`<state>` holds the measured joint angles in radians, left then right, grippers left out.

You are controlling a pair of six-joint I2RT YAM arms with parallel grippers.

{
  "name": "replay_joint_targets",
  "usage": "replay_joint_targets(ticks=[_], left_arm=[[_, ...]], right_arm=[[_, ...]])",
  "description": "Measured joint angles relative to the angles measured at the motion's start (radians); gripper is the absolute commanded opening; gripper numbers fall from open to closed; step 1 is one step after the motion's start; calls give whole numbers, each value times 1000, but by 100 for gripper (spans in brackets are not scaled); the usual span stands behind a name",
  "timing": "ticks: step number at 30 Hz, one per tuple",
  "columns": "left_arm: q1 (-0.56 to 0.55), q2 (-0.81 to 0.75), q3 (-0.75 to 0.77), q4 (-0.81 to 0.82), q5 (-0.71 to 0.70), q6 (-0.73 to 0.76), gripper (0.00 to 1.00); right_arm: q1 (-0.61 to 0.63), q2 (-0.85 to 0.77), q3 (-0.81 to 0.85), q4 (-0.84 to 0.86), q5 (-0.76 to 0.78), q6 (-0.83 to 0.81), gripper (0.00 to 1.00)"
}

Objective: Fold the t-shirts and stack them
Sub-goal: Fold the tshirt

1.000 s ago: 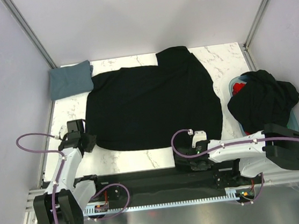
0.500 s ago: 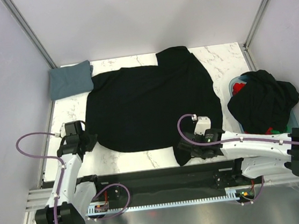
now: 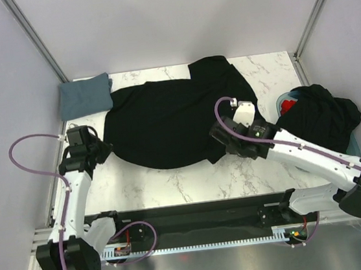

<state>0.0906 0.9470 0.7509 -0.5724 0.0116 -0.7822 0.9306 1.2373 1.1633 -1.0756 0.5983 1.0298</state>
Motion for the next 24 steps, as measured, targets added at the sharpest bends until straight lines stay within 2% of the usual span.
replay_joint_targets(ticks=[13, 24], left_arm=[[0, 384, 245, 0, 19, 53, 2], [5, 661, 413, -10, 26, 63, 2]], right_arm=[[-355, 270, 238, 100, -46, -346, 0], [-488, 627, 592, 150, -120, -542, 0]])
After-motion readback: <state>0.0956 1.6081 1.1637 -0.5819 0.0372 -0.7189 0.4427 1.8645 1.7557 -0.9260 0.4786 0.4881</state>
